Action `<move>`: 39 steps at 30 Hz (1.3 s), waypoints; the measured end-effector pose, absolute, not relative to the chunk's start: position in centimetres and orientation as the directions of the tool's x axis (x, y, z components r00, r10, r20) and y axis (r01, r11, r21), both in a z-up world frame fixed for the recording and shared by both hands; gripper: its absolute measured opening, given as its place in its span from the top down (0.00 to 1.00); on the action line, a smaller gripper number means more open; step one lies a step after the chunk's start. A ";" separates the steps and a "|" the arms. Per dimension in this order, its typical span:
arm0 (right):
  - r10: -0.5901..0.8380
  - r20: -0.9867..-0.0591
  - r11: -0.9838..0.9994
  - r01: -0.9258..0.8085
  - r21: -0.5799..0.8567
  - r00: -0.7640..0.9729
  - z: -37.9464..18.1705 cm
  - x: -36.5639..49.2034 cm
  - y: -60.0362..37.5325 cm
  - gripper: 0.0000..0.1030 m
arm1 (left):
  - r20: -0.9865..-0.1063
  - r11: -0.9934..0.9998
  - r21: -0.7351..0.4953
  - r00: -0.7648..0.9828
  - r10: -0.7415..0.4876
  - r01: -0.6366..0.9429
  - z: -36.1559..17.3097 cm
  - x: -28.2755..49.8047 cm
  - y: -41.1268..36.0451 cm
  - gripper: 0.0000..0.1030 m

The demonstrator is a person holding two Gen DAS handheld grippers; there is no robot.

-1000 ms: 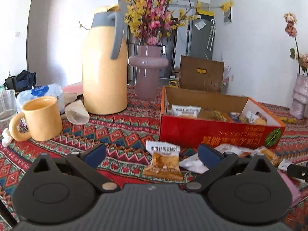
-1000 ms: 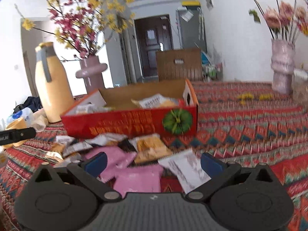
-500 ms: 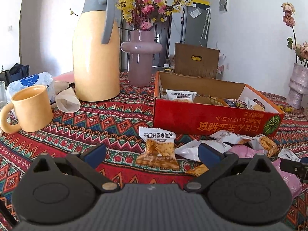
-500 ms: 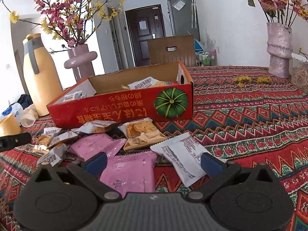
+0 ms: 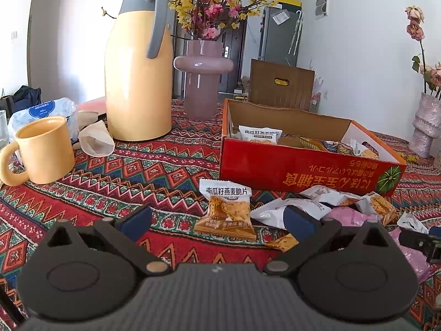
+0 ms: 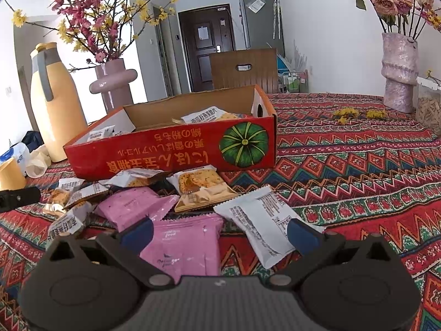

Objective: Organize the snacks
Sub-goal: 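Grasp the white printed packet with right tool while left hovers over pumpkin-seed packet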

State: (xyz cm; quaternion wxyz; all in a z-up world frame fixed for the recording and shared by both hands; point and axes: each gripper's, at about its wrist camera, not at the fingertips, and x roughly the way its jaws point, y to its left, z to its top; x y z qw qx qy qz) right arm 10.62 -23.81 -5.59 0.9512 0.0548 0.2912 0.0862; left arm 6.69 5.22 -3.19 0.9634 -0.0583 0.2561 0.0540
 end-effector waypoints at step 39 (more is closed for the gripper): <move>0.154 -0.533 0.987 -0.149 0.052 0.832 -3.6 13.1 -27.2 0.61 | -0.517 0.985 -0.098 0.853 0.071 -0.141 -3.4 6.8 5.5 0.00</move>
